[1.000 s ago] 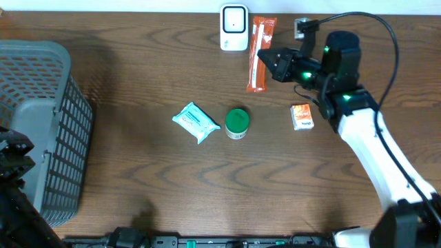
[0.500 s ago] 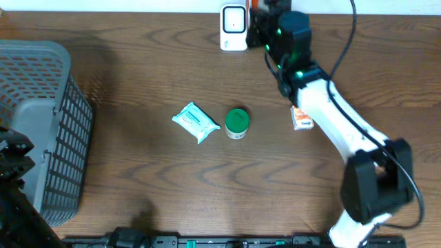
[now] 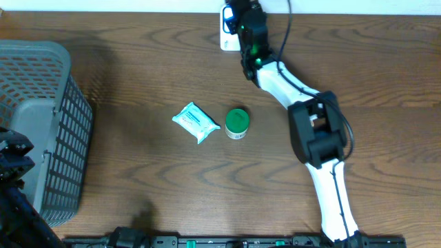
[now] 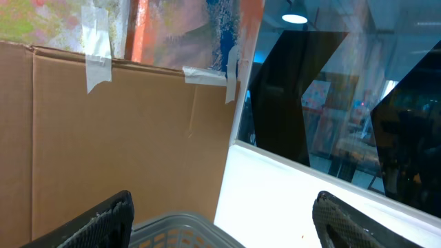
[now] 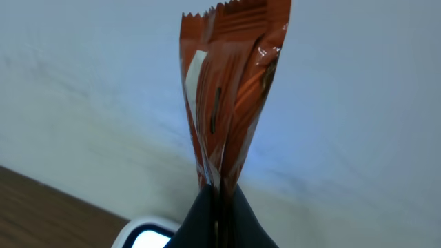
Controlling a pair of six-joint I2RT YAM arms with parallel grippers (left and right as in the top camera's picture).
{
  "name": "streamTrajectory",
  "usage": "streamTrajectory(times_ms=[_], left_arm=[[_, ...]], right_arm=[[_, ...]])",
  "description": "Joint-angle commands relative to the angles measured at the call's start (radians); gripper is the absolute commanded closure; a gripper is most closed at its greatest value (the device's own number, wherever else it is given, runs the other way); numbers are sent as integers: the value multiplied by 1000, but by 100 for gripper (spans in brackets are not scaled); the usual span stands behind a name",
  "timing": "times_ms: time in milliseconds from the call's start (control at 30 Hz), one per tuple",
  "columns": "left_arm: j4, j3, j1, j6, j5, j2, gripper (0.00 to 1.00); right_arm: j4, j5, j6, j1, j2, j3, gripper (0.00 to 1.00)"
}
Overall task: Scan the item barcode
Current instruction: 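Hold the snack bar under the white scanner with right gripper, then carry the snack bar to the right table edge and release it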
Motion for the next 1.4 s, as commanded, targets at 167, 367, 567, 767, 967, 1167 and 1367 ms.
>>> streamTrajectory(times_ms=[167, 367, 567, 767, 967, 1167, 1367], left_arm=[[3, -3, 4, -13, -2, -2, 17], [4, -3, 5, -13, -2, -2, 17], [4, -3, 5, -13, -2, -3, 17], [4, -3, 5, -13, -1, -3, 17], [8, -3, 5, -13, -2, -3, 17], [40, -3, 5, -14, -1, -6, 17], [42, -3, 5, -65, -1, -34, 17]], right_arm=[[-134, 21, -263, 79, 188, 241, 99], [-317, -52, -202, 134, 192, 241, 99], [-362, 33, -202, 136, 185, 241, 99], [-474, 57, -244, 123, 43, 241, 99], [-941, 148, -256, 39, -247, 241, 99], [-1439, 155, 25, -244, -379, 241, 99], [-1625, 154, 200, -533, -370, 151, 99]])
